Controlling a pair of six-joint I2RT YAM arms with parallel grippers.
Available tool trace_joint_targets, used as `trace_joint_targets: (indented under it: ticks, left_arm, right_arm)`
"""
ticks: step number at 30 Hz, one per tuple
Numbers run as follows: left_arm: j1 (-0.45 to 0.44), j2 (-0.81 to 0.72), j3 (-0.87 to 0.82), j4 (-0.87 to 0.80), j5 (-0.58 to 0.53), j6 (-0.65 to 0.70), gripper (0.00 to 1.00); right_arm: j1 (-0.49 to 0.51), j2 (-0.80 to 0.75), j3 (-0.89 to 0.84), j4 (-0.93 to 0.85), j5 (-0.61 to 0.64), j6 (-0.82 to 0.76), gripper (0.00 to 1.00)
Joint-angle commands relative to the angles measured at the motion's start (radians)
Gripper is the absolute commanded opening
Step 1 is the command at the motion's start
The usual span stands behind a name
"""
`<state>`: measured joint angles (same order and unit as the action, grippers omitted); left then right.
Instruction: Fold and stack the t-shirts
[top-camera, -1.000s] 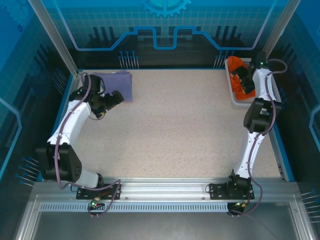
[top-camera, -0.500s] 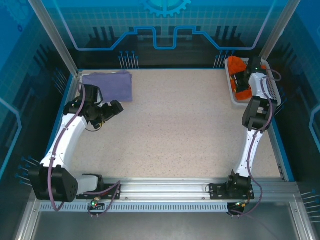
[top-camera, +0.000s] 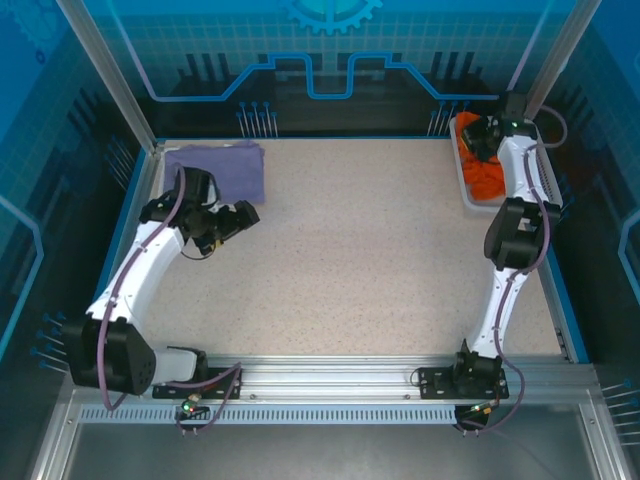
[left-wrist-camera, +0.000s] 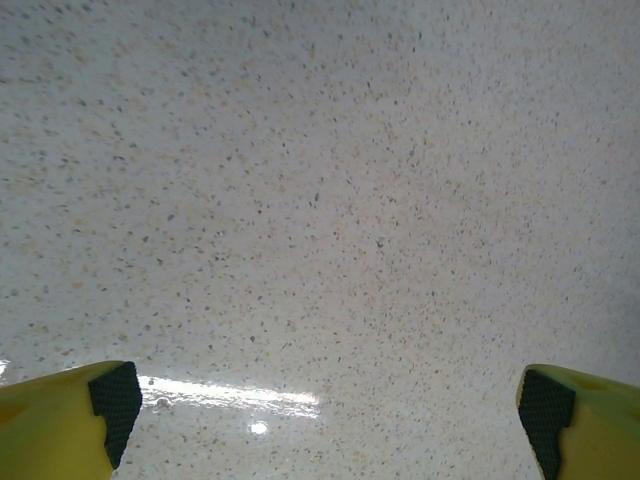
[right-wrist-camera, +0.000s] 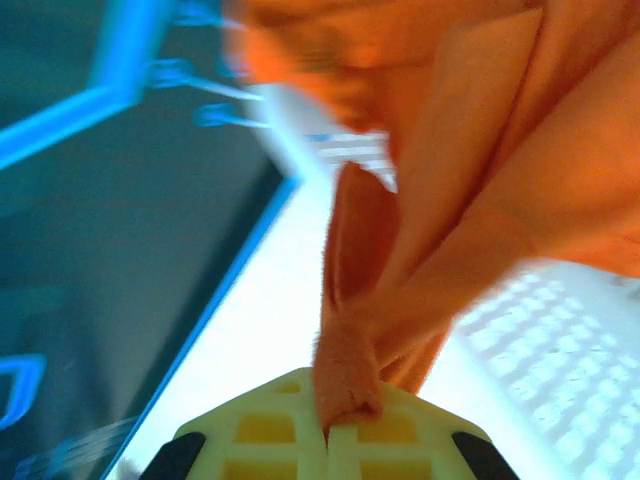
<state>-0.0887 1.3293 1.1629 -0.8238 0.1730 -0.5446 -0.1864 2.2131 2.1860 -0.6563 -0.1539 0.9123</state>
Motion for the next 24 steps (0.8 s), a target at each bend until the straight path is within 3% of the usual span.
trace_joint_targets:
  ticks: [1, 4, 7, 9, 12, 14, 19, 21, 24]
  left_arm:
    - [-0.040, 0.050, 0.068, 0.036, 0.025, -0.002, 0.98]
    - [-0.070, 0.083, 0.107, 0.048, 0.027, 0.000, 0.98]
    - [-0.100, 0.100, 0.137, 0.079, 0.041, -0.001, 0.99]
    - [-0.116, 0.110, 0.157, 0.104, 0.053, -0.002, 0.99]
    - [-0.136, 0.130, 0.197, 0.132, 0.060, -0.002, 0.98]
    - [-0.147, 0.134, 0.220, 0.151, 0.053, 0.009, 0.98]
    - [-0.149, 0.111, 0.270, 0.155, 0.006, 0.041, 0.98]
    - [-0.148, 0.093, 0.287, 0.130, -0.025, 0.060, 0.98]
    - [-0.148, 0.059, 0.294, 0.063, -0.085, 0.085, 0.98]
  right_arm:
    - [0.091, -0.159, 0.016, 0.061, 0.023, -0.121, 0.00]
    - [0.151, -0.247, 0.008, 0.096, 0.041, -0.185, 0.00]
    - [0.242, -0.287, 0.118, 0.102, 0.043, -0.304, 0.00]
    - [0.317, -0.271, 0.264, 0.077, 0.015, -0.402, 0.00]
    - [0.450, -0.180, 0.617, 0.011, 0.005, -0.569, 0.00]
    - [0.540, -0.136, 0.792, 0.063, -0.031, -0.650, 0.00]
    - [0.654, -0.238, 0.720, 0.286, 0.012, -0.641, 0.00]
    - [0.664, -0.251, 0.719, 0.255, 0.064, -0.657, 0.00]
    - [0.654, -0.268, 0.650, 0.115, 0.271, -0.673, 0.00]
